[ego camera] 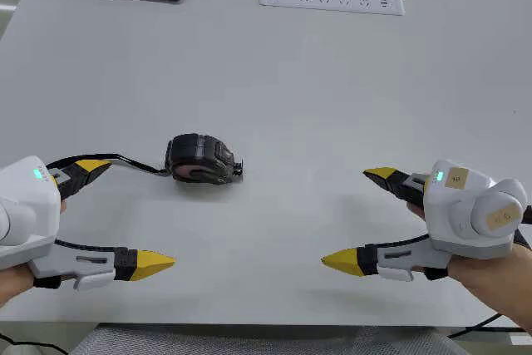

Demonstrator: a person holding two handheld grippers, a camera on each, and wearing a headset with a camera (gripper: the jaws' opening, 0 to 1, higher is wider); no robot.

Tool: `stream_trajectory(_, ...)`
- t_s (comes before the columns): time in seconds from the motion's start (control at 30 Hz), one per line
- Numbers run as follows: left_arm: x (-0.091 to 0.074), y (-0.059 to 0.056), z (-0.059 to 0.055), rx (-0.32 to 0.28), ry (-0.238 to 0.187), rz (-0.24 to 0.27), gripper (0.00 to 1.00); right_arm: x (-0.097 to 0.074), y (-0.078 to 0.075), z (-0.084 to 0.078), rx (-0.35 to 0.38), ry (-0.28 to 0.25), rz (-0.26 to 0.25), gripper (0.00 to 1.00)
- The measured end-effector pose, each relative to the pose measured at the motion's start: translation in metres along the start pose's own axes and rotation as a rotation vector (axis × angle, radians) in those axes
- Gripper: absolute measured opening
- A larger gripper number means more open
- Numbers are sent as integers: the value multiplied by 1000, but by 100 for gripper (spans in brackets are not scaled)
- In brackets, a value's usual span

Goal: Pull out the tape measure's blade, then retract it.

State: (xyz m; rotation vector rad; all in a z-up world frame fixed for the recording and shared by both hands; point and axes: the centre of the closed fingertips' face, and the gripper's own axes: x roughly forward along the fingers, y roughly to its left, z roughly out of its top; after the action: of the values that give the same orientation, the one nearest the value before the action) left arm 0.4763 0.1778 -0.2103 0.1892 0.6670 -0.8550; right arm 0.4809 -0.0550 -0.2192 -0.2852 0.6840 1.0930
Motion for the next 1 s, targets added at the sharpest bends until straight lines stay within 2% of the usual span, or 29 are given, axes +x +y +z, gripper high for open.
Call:
stream_trajectory(0.77, 1, 1, 4, 7, -5, -4, 99, -1, -2, 0, -9, 3, -1, 90)
stream_trajectory(0.87, 1, 2, 4, 9, -5, -6, 99, -2, -1, 1, -5, 0, 3, 89)
stream_trajectory(1.0, 3, 0, -1, -4, 3, -21, 99, -2, 0, 0, -5, -3, 10, 82)
